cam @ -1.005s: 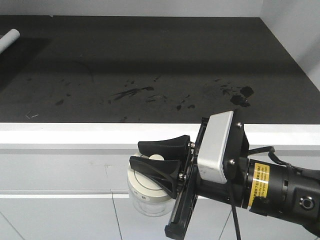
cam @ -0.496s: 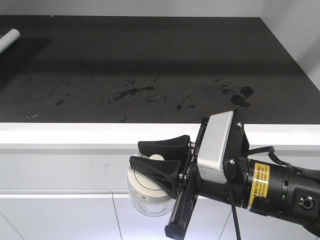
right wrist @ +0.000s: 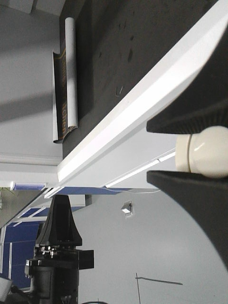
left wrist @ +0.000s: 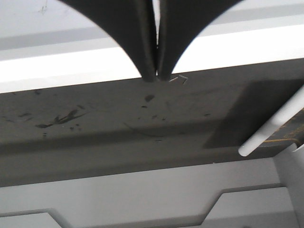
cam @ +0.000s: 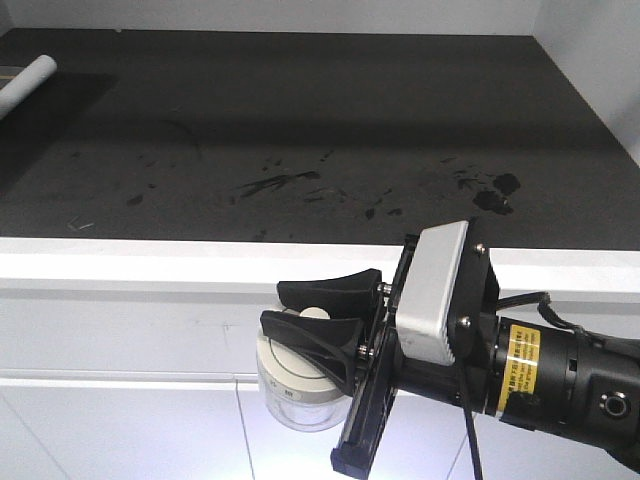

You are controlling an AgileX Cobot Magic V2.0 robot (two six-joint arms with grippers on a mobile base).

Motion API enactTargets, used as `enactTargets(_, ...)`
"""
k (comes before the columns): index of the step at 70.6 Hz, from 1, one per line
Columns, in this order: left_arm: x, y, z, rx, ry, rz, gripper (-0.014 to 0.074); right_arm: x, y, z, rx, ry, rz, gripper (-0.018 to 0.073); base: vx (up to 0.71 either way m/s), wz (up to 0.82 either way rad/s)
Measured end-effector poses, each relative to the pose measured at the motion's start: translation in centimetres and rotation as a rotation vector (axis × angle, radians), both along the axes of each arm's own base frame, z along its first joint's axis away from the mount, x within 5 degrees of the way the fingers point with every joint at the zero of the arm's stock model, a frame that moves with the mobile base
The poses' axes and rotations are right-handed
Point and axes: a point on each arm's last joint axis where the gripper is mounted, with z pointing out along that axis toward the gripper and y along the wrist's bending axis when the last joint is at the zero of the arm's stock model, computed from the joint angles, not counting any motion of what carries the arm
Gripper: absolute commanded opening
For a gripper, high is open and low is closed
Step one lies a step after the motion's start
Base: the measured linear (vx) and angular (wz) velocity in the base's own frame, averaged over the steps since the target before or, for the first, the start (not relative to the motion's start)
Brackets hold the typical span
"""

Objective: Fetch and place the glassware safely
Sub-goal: 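Hold the jar in the right gripper while the base turns away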

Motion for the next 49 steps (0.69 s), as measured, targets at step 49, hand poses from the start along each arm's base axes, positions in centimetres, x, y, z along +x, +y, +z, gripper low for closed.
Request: enactTargets(49,0.00,0.00,0.00,0.000,0.000,0.000,-0.0007,0.00,0.00,0.00,0.000,0.000,0.000,-0.0003,-0.08,0.43)
